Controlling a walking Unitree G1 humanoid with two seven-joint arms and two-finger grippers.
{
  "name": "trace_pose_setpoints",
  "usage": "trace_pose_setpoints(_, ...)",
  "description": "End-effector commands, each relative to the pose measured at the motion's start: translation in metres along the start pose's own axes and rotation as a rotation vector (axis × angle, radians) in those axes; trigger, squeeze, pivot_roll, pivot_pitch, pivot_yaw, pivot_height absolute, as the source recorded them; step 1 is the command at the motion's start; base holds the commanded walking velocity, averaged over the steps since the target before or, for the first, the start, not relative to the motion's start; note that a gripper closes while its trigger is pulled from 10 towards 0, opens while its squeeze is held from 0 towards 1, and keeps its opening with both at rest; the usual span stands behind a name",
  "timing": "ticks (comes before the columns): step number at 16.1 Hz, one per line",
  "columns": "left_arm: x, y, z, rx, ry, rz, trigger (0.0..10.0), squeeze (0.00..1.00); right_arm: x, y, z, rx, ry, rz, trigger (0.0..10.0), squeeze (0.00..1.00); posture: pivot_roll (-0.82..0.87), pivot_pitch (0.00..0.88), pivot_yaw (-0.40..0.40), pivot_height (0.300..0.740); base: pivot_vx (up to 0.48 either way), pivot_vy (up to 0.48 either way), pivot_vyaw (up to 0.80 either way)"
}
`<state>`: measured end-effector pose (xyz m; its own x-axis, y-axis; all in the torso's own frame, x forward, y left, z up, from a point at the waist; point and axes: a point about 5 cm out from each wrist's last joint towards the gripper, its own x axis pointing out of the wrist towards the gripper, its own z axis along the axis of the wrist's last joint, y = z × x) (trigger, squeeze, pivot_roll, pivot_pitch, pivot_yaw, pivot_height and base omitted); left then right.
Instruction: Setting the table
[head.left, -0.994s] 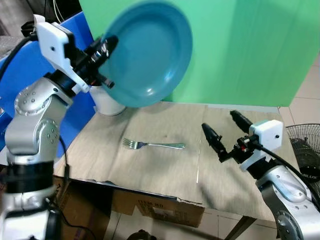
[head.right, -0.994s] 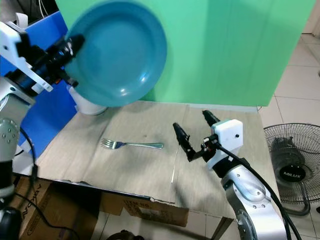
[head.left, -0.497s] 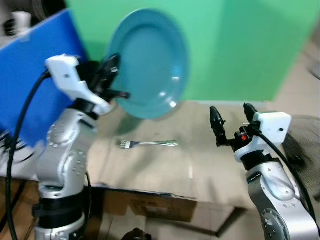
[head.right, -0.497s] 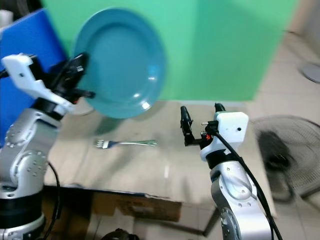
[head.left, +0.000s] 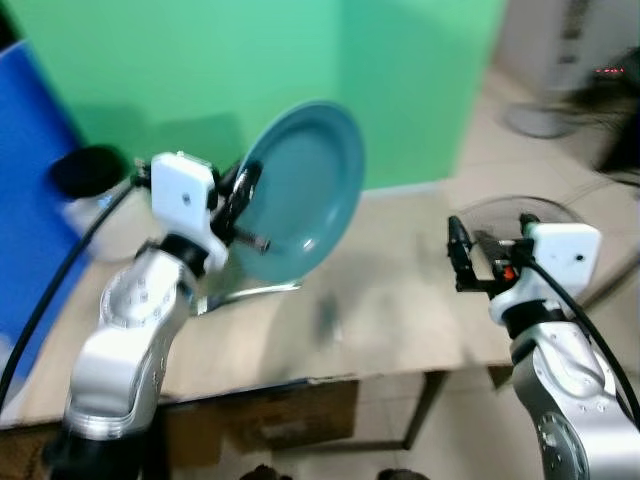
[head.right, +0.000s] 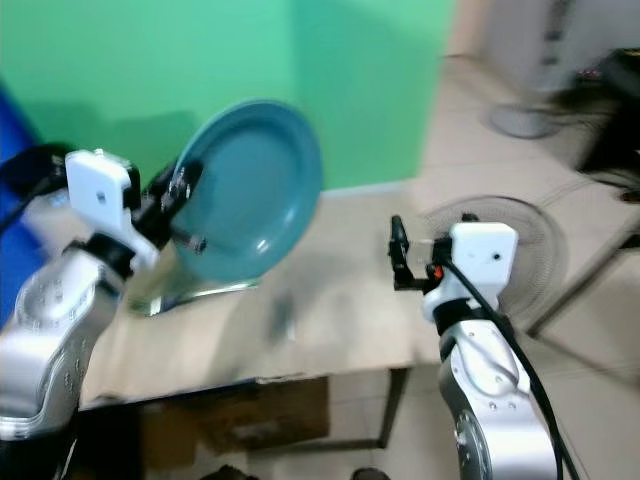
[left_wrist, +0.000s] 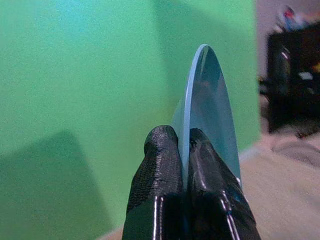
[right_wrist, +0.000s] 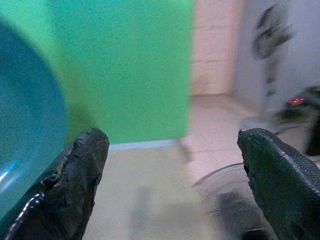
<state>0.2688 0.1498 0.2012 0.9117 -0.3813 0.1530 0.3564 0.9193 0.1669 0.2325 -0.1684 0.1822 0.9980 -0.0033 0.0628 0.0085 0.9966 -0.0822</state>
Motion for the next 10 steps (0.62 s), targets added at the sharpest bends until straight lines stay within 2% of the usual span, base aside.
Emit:
trace_pose_setpoints(1,-0.0001,-0.0024,0.0042,0.027,-0.005,0.003,10.0,0.0,0.0011,0.0004,0.0077,-0.02,-0.025,-0.001,10.0,0.0,0.04,0.0,0.1,0.74,0.0,0.0,-0.8)
trace_pose_setpoints(3,-0.0037,-0.0008,-0.0023,0.024,0.031,0.055,10.0,0.0,0.0032,0.0003,0.009,-0.04,-0.027,-0.002,10.0,0.0,0.05,0.0,0.101,0.74,0.0,0.0,-0.8)
trace_pose_setpoints(5,-0.005,-0.0033,-0.004,0.0,0.04,0.039,10.0,0.0,0.0055,-0.0001,0.0101,-0.046,-0.023,-0.002,10.0,0.0,0.05,0.0,0.088,0.74,0.0,0.0,-0.8)
trace_pose_setpoints(10,-0.0051,-0.0067,-0.0057,0.01,0.043,0.098,10.0,0.0,0.0069,0.0028,0.0063,-0.054,0.009,0.014,10.0,0.0,0.06,0.0,0.073,0.74,0.0,0.0,-0.8)
